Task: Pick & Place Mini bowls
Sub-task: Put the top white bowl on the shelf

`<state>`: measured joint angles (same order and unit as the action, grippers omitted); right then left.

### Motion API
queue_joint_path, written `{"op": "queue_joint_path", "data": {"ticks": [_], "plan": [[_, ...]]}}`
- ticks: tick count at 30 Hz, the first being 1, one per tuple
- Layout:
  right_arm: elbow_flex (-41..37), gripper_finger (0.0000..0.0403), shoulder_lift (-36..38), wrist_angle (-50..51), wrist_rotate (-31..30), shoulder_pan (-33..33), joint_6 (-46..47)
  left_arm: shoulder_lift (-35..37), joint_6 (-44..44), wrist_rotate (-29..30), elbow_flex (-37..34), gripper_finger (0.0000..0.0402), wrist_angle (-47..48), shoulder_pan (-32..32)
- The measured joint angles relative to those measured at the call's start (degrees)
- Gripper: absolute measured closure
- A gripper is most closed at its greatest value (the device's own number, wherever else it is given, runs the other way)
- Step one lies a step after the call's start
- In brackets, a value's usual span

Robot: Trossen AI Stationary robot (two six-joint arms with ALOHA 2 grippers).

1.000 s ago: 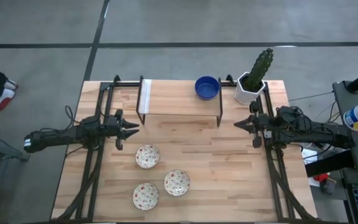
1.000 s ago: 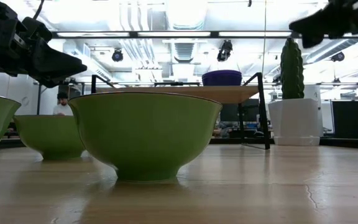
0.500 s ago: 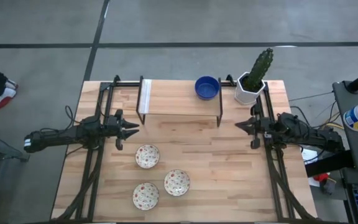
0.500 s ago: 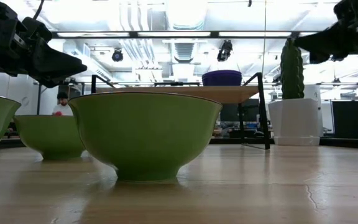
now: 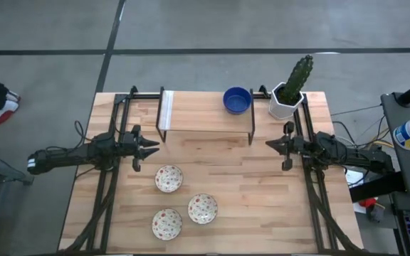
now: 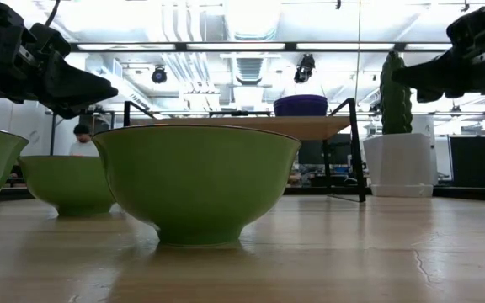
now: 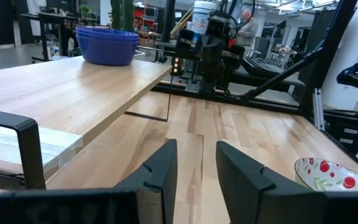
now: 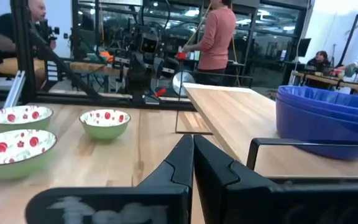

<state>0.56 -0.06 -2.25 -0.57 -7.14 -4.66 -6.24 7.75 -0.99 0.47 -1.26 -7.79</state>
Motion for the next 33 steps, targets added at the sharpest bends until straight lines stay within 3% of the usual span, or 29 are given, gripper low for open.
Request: {"op": "queue_joint_path", "data": {"ticks": [33], "plan": [[-0.02,0.0394,-1.19,1.67,0.43,0.00,1.50,0.00,-0.02,0.00,-0.02,0.0296,0.00,0.00]]}}
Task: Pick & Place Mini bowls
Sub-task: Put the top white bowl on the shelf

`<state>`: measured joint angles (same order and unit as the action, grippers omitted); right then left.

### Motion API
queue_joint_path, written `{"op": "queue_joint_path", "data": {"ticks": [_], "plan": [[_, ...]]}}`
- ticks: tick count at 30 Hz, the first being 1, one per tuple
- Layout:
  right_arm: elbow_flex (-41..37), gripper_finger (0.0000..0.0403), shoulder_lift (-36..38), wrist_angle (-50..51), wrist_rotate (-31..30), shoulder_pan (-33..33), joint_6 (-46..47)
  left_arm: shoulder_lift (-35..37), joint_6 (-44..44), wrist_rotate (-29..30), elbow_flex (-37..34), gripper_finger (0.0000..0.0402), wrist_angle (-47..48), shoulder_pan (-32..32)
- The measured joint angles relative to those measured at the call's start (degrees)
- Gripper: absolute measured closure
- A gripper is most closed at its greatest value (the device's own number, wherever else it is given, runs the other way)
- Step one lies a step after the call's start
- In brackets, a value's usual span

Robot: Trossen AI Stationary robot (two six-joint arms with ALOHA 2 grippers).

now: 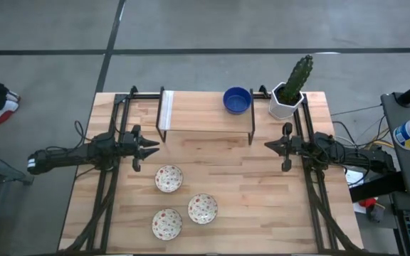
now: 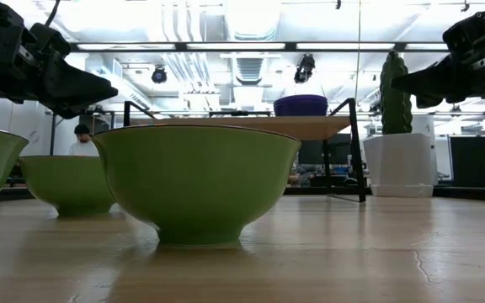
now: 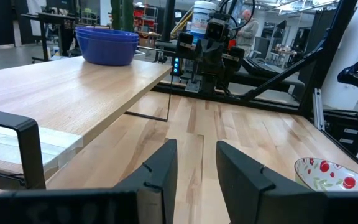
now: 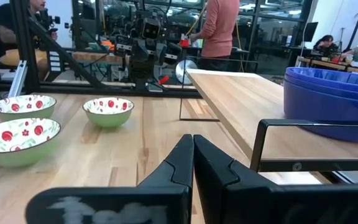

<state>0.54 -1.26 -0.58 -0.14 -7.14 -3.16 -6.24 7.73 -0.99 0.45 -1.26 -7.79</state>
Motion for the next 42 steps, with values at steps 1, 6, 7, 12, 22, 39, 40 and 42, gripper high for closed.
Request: {"op": "queue_joint_path", "data": {"ticks": [1,6,7,12,22,39,40,42], "plan": [[0.00,0.0394,0.00,0.00,0.00,0.00,-0.02,0.00,0.02,0.00,0.02,0.0296,0.00,0.00],[0.00,0.0394,0.00,0.00,0.00,0.00,-0.14,0.00,0.01,0.00,0.01,0.0296,0.00,0.00],[0.00,0.0394,0.00,0.00,0.00,0.00,0.00,0.00,0.00,0.00,0.02,0.0296,0.00,0.01],[0.00,0.0394,-0.02,0.00,0.03,0.00,-0.25,0.00,0.01,0.01,0.02,0.0296,0.00,0.01],[0.00,0.0394,-0.02,0.00,0.03,0.00,-0.17,-0.02,-15.58,7.02,0.01,0.0296,-2.55,-0.04],[0.04,0.0394,-0.07,0.00,0.05,0.00,-0.04,-0.32,26.91,-4.21,0.00,0.0296,-12.90,0.28],[0.04,0.0394,-0.09,0.01,0.05,0.00,0.00,-0.31,29.02,-4.20,0.00,0.0296,-13.19,0.28],[0.04,0.0394,-0.09,0.00,0.05,0.00,0.00,-0.37,33.43,-4.22,0.00,0.0296,-13.91,0.28]]}}
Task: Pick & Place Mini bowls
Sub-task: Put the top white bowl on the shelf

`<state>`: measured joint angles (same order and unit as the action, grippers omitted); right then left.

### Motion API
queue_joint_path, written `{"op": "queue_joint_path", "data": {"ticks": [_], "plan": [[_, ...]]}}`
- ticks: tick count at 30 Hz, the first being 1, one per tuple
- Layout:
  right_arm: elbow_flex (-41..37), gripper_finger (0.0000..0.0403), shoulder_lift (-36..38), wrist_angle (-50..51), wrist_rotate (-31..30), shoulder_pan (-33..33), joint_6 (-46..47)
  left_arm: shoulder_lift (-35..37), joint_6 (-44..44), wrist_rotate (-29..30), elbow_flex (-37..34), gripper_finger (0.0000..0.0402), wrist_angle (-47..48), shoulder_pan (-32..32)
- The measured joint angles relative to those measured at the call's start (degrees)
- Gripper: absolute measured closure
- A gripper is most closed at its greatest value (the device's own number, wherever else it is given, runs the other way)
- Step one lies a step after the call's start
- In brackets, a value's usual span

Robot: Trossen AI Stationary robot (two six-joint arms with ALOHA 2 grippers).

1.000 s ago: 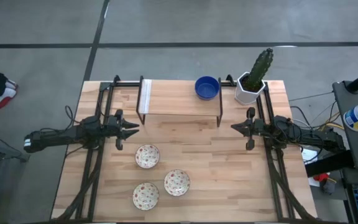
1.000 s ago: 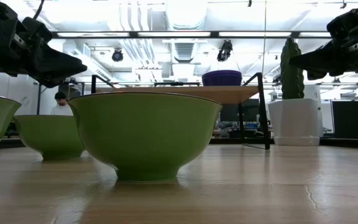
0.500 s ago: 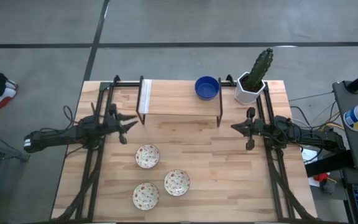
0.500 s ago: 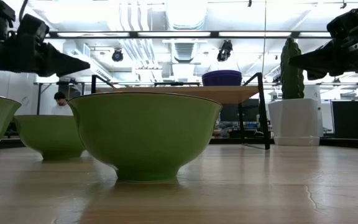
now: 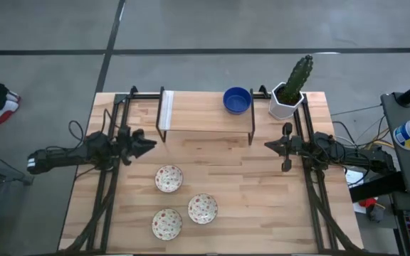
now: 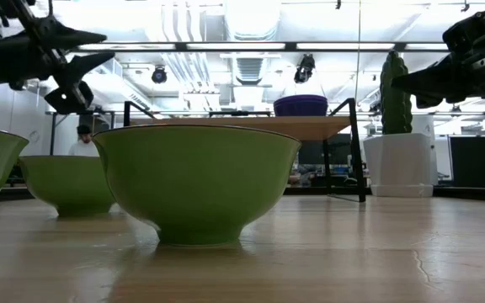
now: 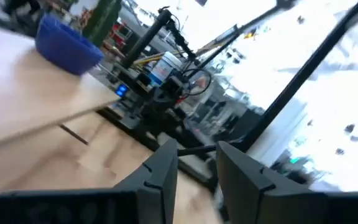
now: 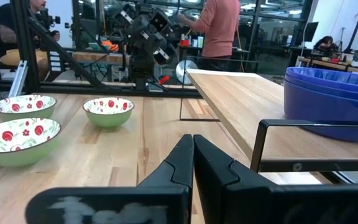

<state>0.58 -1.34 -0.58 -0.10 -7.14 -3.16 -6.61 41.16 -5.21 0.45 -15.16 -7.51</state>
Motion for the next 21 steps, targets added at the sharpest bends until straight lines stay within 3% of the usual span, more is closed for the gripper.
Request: {"op": "queue_joint_path", "data": {"ticks": [4,12,21], "plan": [[0.00,0.0394,0.00,0.00,0.00,0.00,-0.21,0.00,7.04,0.29,0.00,0.0296,-0.06,0.00],[0.00,0.0394,0.00,0.02,0.00,0.00,-0.23,-0.31,11.43,8.89,0.14,0.0296,-0.72,0.02],[0.00,0.0394,0.02,0.00,-0.01,0.00,-0.02,-6.39,0.40,10.72,8.31,0.0296,-2.86,5.37]]}}
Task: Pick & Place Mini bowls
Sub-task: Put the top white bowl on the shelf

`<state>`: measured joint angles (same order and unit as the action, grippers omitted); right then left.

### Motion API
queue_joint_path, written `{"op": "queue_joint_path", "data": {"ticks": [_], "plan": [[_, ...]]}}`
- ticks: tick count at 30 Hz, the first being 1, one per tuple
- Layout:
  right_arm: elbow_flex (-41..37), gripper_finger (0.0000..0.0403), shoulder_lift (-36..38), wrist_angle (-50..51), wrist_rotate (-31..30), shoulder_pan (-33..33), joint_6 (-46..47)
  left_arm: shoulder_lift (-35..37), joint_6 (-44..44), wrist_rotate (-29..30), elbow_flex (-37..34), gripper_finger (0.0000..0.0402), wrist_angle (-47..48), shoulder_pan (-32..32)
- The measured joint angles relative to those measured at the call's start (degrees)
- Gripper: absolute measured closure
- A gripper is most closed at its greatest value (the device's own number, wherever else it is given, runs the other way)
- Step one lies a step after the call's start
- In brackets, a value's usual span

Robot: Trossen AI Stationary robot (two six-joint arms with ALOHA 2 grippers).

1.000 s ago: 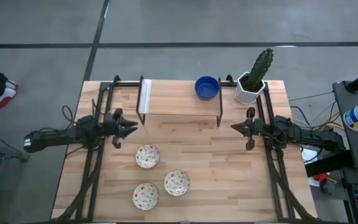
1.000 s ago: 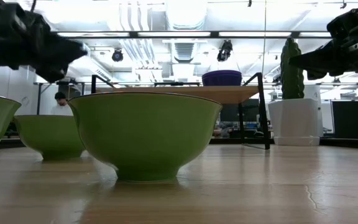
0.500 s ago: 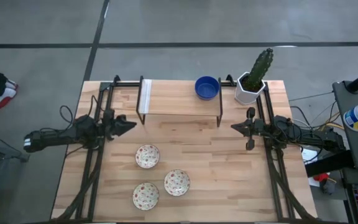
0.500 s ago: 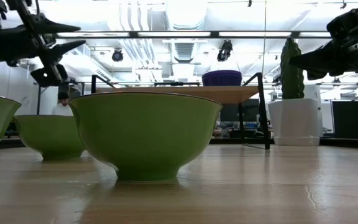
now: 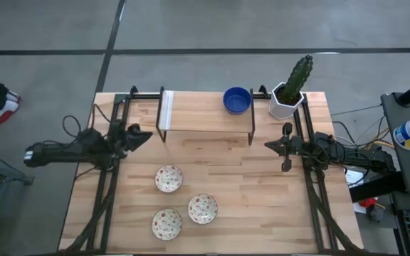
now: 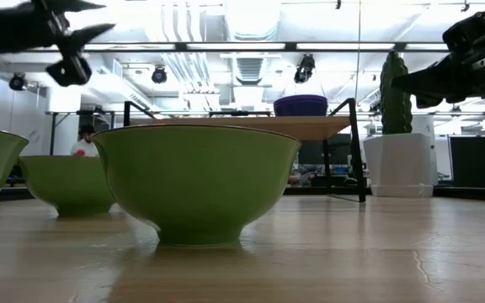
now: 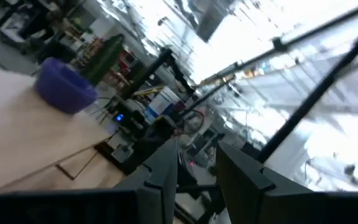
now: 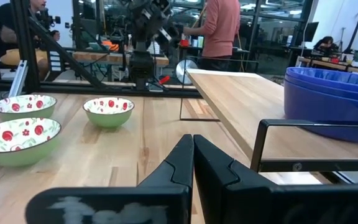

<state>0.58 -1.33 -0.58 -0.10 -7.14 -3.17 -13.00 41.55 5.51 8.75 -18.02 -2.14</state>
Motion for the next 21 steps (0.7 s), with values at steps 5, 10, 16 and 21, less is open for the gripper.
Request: {"op": "queue_joint_path", "data": {"ticks": [5,10,16,21], "plan": [[0.00,0.0394,0.01,0.00,0.01,0.00,0.04,-10.30,-5.96,1.74,5.36,0.0296,2.38,4.40],[0.00,0.0394,0.05,0.00,0.01,0.00,-0.22,-21.20,-8.93,2.27,12.98,0.0296,11.91,8.85],[0.00,0.0394,0.04,0.02,0.01,0.00,-0.21,-33.19,-6.27,7.56,23.88,0.0296,29.21,14.21],[0.00,0.0394,-0.02,-0.02,0.01,0.00,0.04,-41.36,-2.21,10.24,34.52,0.0296,43.30,18.20]]}}
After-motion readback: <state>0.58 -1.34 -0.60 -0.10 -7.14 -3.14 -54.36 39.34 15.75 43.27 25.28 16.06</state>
